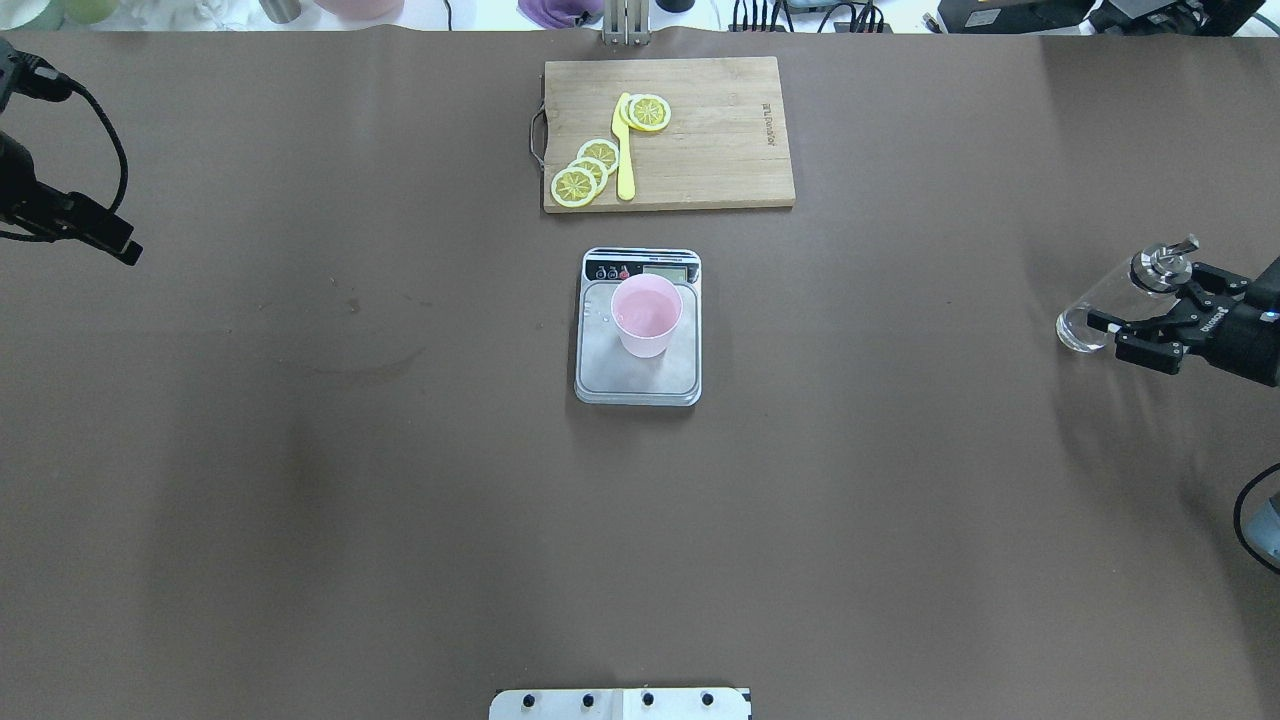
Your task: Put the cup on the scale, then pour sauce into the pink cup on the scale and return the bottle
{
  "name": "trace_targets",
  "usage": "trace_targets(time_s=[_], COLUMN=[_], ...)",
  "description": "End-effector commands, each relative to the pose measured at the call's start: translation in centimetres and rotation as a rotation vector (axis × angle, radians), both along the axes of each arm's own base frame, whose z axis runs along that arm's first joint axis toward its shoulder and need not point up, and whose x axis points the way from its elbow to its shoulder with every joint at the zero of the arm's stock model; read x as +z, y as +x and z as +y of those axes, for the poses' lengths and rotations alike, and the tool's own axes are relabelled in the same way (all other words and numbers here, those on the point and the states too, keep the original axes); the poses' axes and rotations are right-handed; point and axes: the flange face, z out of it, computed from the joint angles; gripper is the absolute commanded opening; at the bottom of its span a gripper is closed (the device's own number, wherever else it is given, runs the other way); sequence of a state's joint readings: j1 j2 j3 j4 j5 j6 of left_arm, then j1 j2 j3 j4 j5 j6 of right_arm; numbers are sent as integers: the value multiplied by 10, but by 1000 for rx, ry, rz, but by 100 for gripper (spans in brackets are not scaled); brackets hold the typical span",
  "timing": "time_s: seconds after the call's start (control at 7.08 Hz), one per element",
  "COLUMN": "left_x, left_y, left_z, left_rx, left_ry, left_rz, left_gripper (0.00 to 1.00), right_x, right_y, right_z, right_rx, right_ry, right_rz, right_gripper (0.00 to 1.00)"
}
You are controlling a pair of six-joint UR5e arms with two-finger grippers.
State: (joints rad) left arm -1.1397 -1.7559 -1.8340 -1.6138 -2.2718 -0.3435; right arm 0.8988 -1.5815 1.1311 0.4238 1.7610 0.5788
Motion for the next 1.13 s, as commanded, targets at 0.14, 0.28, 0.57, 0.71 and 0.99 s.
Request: trace_targets(time_s=[0.14, 0.28, 0.57, 0.71, 0.99], left_x=[0, 1, 0, 1, 2], left_y=[0, -1, -2, -2, -3], left_z=[1, 1, 1, 1, 1], left_rx=[0, 0, -3, -3, -4], left_ry=[-1, -2, 1, 0, -4], left_rz=[0, -1, 0, 0, 0], left_gripper=[99, 99, 99, 99, 99], right_x=[26, 35, 54, 50, 33], right_y=[34, 48, 110, 166, 254], right_z=[47, 67, 91, 82, 36], right_rx=[-27, -53, -69, -86, -99], right_ry=[8, 18, -5, -35, -234], right_rz=[-10, -19, 5, 4, -33], right_gripper=[100, 100, 100, 100, 100])
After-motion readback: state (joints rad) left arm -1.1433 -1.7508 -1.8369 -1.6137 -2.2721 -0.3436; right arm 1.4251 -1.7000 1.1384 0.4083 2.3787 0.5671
